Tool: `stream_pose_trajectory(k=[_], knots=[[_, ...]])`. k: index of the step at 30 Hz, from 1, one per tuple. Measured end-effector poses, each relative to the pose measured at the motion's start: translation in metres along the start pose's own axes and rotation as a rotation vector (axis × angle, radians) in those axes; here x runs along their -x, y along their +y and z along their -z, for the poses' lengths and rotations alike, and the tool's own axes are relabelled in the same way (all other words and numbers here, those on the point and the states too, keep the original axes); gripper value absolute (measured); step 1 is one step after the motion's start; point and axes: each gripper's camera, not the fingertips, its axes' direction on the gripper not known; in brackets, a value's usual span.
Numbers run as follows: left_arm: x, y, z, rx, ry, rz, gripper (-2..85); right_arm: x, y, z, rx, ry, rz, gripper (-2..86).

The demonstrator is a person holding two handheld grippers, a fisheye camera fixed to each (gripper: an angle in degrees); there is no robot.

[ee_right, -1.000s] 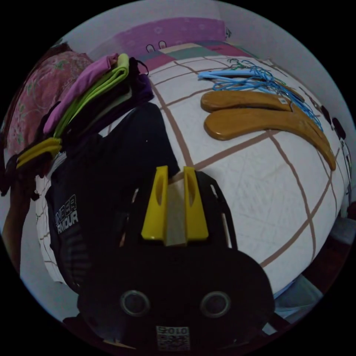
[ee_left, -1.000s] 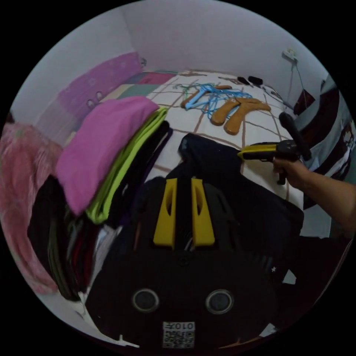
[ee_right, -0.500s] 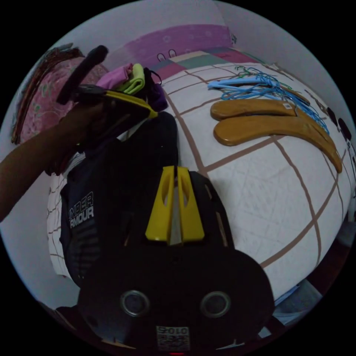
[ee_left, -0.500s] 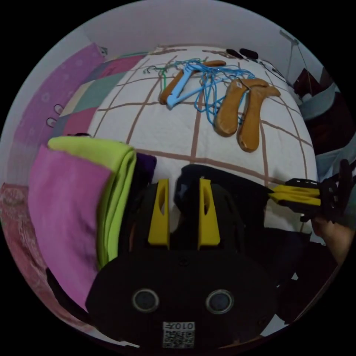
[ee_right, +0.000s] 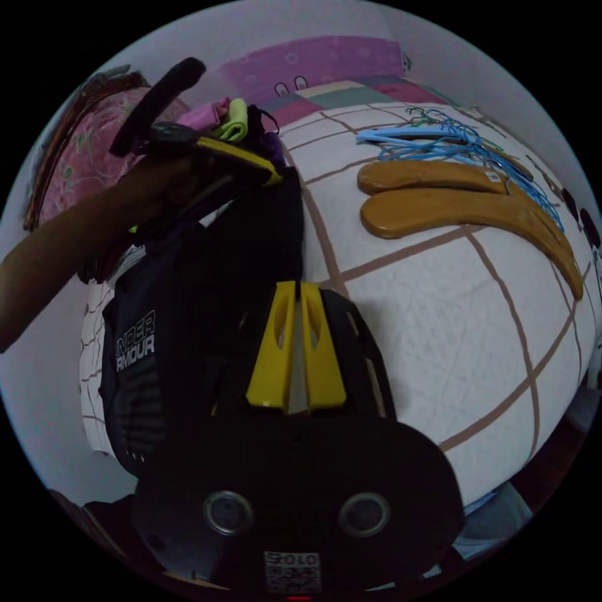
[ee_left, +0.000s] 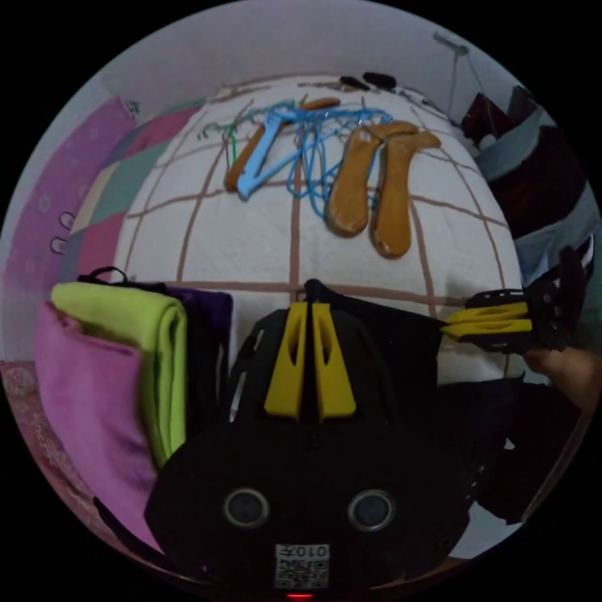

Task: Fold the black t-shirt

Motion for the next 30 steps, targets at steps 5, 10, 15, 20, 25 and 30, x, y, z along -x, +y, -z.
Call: stream_pose_trajectory(k=[5, 10, 15, 20, 25, 30], knots=[[-0.022, 0.054, 0.063, -0.205, -0.136, -0.024, 0.2, 0.036, 0.032, 0.041, -0.161, 0.013, 0.175, 2.9], [-0.065, 0.149, 0.102, -0.294, -0.26, -0.036, 0.5, 0.107, 0.083, 0.054, -0.181, 0.079, 0.597, 3.1], [-0.094, 0.23, 0.078, -0.214, -0.245, 0.042, 2.8, 0.16, 0.133, 0.022, -0.017, 0.118, 0.9, 2.9], [-0.102, 0.258, 0.053, -0.131, -0.241, 0.051, 5.6, 0.195, 0.171, -0.005, 0.079, 0.161, 1.05, 2.7], [-0.105, 0.273, 0.044, -0.058, -0.271, 0.0, 7.1, 0.217, 0.185, -0.017, 0.119, 0.166, 1.036, 2.2], [-0.101, 0.299, 0.047, -0.013, -0.282, 0.005, 8.0, 0.241, 0.201, -0.031, 0.146, 0.176, 1.058, 1.9]])
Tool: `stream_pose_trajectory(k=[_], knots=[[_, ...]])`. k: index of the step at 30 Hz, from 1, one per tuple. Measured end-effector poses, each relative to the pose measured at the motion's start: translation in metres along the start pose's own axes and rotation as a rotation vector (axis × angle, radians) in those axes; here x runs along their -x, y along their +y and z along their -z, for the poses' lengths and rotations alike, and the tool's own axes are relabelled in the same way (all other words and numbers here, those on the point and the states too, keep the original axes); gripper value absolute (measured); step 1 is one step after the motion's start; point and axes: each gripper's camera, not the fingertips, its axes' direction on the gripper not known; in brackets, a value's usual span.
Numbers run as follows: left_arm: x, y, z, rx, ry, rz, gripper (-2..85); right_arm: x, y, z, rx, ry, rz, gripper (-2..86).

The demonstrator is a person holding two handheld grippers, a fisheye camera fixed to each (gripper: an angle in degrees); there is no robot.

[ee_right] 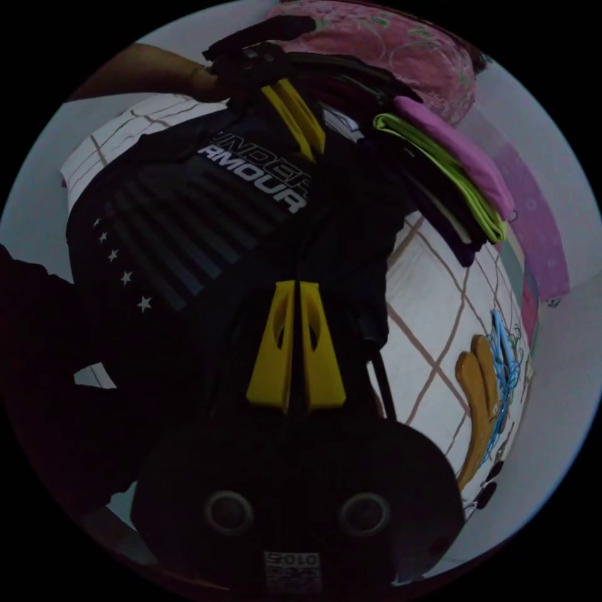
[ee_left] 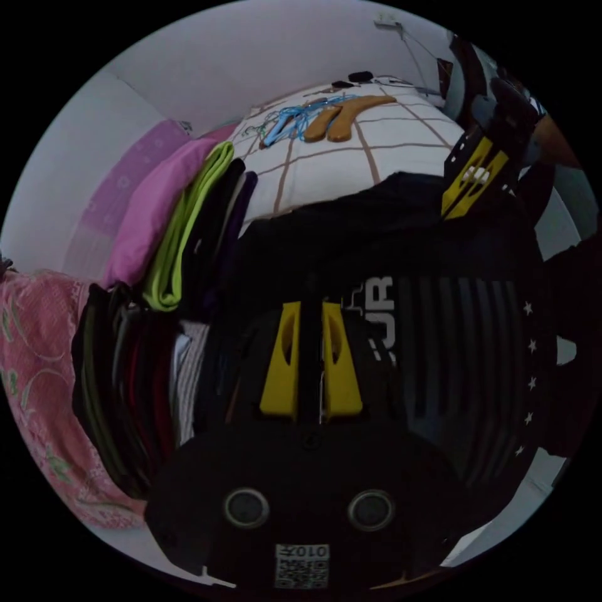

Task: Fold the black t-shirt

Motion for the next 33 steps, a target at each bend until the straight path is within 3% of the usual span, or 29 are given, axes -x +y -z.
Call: stream_pose_trajectory(k=[5, 9, 13, 26, 33], knots=[[0.008, 0.015, 0.006, 0.008, 0.032, 0.056, 8.4, 0.023, -0.007, -0.009, 0.032, 0.037, 0.027, 2.0], [0.023, 0.002, 0.004, -0.028, 0.156, 0.139, 8.6, 0.02, -0.011, -0.001, 0.002, -0.04, -0.052, 2.9], [0.02, -0.009, -0.003, -0.011, 0.163, 0.103, 8.3, 0.02, -0.014, 0.017, -0.133, -0.041, -0.129, 3.2], [0.014, 0.02, -0.014, 0.123, 0.072, 0.009, 0.5, 0.021, -0.062, -0.032, 0.034, -0.02, -0.18, 3.8], [0.044, 0.047, -0.006, 0.087, 0.099, 0.049, -0.3, 0.008, -0.076, -0.024, -0.019, -0.037, -0.242, 6.5]])
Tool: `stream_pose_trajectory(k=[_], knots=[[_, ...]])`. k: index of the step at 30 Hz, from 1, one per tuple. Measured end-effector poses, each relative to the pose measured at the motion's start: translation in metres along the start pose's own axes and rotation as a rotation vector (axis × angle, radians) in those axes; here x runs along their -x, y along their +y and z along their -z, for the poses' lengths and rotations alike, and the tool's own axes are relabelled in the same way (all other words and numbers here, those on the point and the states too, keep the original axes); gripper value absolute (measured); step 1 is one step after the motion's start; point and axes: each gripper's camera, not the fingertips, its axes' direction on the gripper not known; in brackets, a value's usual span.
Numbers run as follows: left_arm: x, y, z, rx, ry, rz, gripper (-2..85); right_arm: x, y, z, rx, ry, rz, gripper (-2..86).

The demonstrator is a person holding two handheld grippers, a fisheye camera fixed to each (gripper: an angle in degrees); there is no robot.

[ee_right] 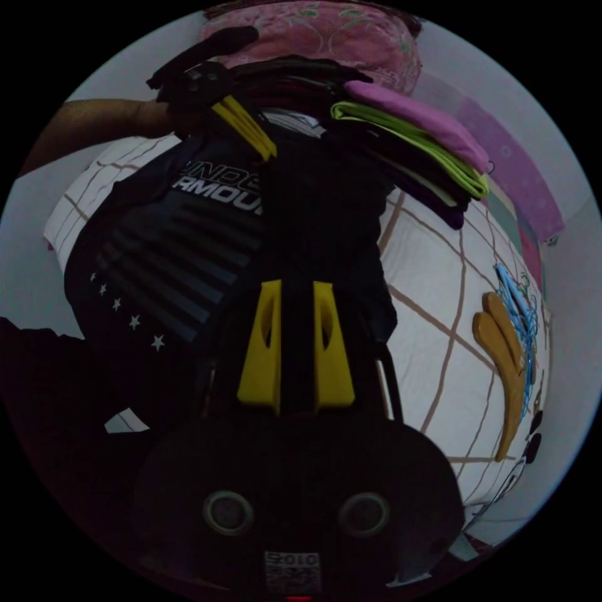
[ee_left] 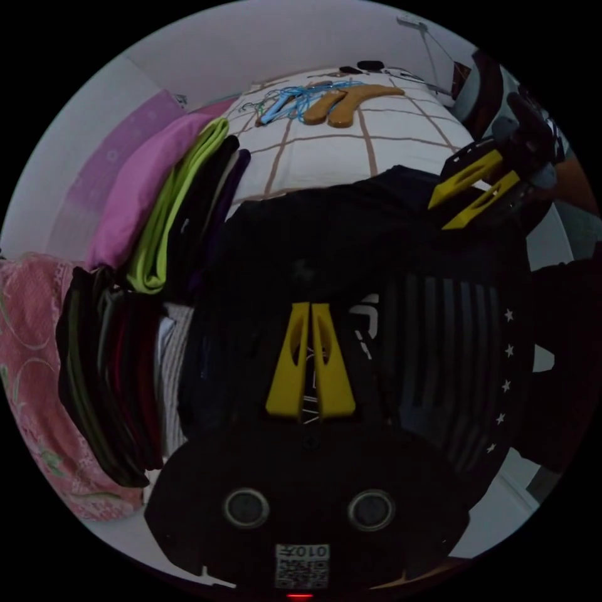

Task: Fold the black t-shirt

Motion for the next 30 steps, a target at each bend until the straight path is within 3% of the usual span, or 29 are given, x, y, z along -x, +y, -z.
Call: stream_pose_trajectory(k=[11, 19, 24, 30], knots=[[0.055, 0.065, -0.019, -0.039, 0.238, 0.382, 0.0, -0.006, -0.041, -0.022, 0.05, -0.026, 0.015, 6.3], [0.06, 0.071, -0.02, 0.026, 0.269, 0.267, 3.9, -0.034, -0.058, -0.015, 0.04, 0.021, -0.035, 5.2], [0.07, 0.094, -0.012, 0.021, 0.286, 0.35, 7.0, -0.075, -0.075, -0.009, 0.005, 0.09, -0.166, 4.8], [0.068, 0.102, 0.007, -0.039, 0.28, 0.384, 8.2, -0.107, -0.118, -0.026, 0.015, 0.094, -0.135, 5.2]])
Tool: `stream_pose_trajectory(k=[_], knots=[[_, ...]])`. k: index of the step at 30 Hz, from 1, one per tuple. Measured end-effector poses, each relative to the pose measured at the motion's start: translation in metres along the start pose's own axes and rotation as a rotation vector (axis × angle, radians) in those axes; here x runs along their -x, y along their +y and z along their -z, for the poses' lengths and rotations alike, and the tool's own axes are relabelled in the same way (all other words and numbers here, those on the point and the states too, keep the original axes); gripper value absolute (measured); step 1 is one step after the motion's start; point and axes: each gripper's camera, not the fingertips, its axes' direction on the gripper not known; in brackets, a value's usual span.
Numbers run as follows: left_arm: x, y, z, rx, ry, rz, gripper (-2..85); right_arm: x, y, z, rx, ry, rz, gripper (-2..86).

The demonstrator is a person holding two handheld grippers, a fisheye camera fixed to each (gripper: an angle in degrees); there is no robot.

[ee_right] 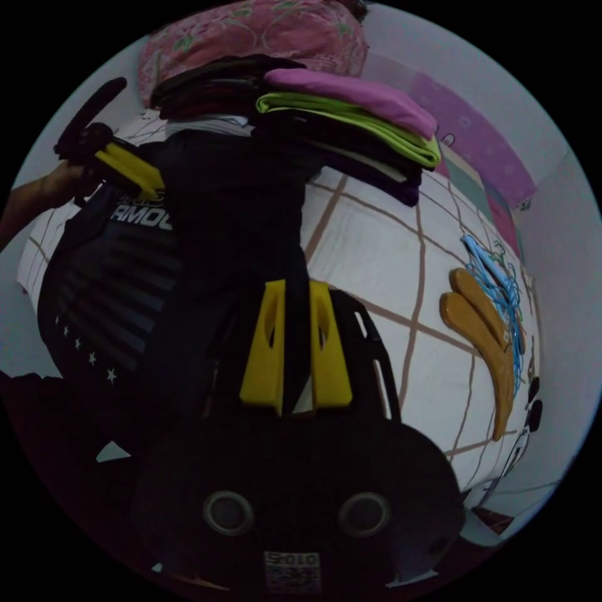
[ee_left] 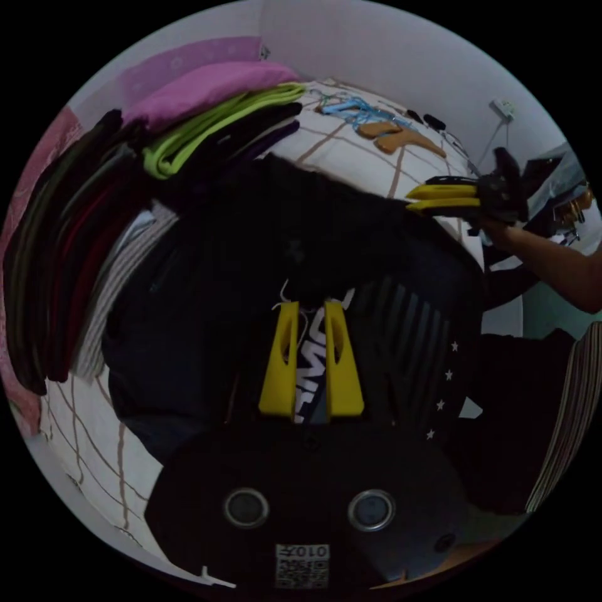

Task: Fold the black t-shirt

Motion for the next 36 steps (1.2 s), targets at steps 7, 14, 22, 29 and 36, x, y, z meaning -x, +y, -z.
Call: stream_pose_trajectory(k=[7, 14, 22, 29, 36], knots=[[-0.014, -0.023, -0.004, -0.032, -0.017, -0.066, 8.6, -0.017, -0.031, -0.022, 0.08, 0.049, 0.068, 4.1], [-0.011, -0.025, -0.028, 0.024, 0.019, -0.043, 8.5, -0.037, -0.064, -0.019, 0.112, -0.015, 0.06, 3.8], [-0.012, 0.008, 0.013, -0.077, -0.026, -0.016, 8.5, -0.034, -0.11, 0.012, -0.068, -0.038, 0.048, 2.8], [0.022, 0.091, 0.054, -0.046, -0.262, 0.211, 8.7, -0.033, -0.145, -0.012, 0.045, -0.094, 0.065, 3.3], [0.1, 0.132, 0.094, -0.059, -0.411, 0.322, 8.9, -0.039, -0.21, 0.011, -0.115, -0.003, 0.23, 6.4]])
